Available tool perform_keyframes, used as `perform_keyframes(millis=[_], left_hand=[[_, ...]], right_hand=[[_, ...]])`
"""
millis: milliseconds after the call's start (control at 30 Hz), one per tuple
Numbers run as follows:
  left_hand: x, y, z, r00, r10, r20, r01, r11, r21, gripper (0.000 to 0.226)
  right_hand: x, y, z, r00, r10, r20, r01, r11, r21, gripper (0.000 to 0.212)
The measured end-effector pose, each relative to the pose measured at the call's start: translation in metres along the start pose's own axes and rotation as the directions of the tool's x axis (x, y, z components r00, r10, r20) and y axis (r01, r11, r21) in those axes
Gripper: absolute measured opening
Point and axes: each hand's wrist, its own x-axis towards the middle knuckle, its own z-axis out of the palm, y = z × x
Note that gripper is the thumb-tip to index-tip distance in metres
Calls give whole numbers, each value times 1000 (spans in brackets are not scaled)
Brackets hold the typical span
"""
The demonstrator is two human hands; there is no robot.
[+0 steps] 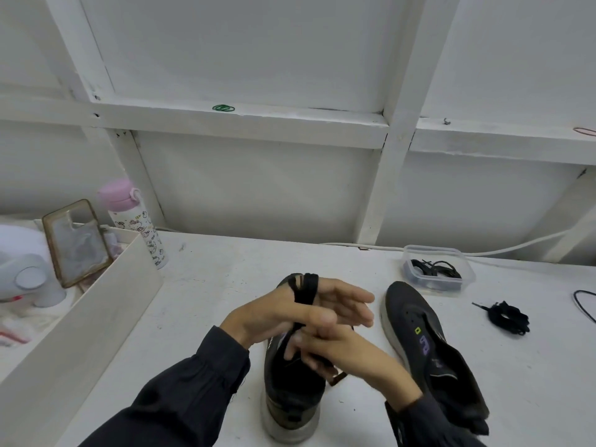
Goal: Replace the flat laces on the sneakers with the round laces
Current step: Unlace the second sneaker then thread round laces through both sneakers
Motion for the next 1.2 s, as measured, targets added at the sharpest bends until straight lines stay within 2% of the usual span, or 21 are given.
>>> perform_keyframes(millis=[33,67,100,133,167,200,267,300,367,500,533,600,733,800,933,1000,1067,1133,1167,1200], left_hand=[[-1,2,5,998,-21,51,21,1000,-8,66],[-1,3,8,993,-42,109,42,999,-1,60],[-1,2,10,985,-62,161,57,998,35,56],[-1,1,11,976,-87,198,69,993,94,52],[0,-2,10,966,-129,222,96,983,154,48],[1,-5,9,955,-180,235,129,968,217,45],[3,-11,8,944,-254,213,179,932,316,43],[4,-14,8,948,-268,171,198,919,341,43],[6,-16,7,960,-274,60,237,907,348,41],[3,-18,-4,966,-248,-72,258,926,276,29],[1,-17,-7,967,-237,-96,255,923,288,24],[-2,-16,-13,966,-224,-127,254,909,330,35],[-4,-8,-12,947,-320,22,289,881,373,75],[-5,-7,-12,936,-338,95,290,896,336,86],[-7,-3,-5,972,-235,20,222,941,256,90],[-7,-2,-1,981,-192,-11,189,951,247,77],[-6,-1,2,989,-151,7,146,967,210,64],[-5,1,5,994,-108,9,105,980,172,57],[-5,2,6,996,-87,22,82,979,186,54],[-5,3,7,996,-73,48,60,973,224,51]], right_hand=[[2,2,1,994,89,67,-86,995,-45,18],[-1,6,1,959,237,154,-210,962,-172,20],[-2,1,-3,916,386,104,-354,904,-240,20],[-2,-1,-13,935,324,142,-293,934,-204,17],[10,-7,-30,987,129,96,-121,989,-86,18],[12,-25,-44,1000,-2,-11,1,992,-126,26],[2,-39,-69,992,-46,-120,26,986,-163,45],[6,-46,-69,988,-71,-137,40,976,-213,47],[-4,-54,-70,990,-100,-103,72,966,-247,39],[-28,-47,-59,980,-187,-72,171,969,-180,25],[-31,-40,-54,979,-194,-65,183,972,-147,24],[-35,-25,-40,981,-186,-57,183,982,-53,22],[-32,2,-22,973,-229,-14,229,966,121,21],[-30,11,-17,973,-231,3,227,959,170,21],[-26,16,-2,990,-140,9,137,980,146,26],[-17,16,-3,994,-106,-23,107,989,97,24],[-8,12,-10,996,-75,-38,75,997,2,8],[2,8,-21,999,-39,-28,38,999,-28,4],[5,6,-27,999,-28,-30,28,1000,5,9],[8,5,-33,999,-2,-45,3,1000,24,25]])
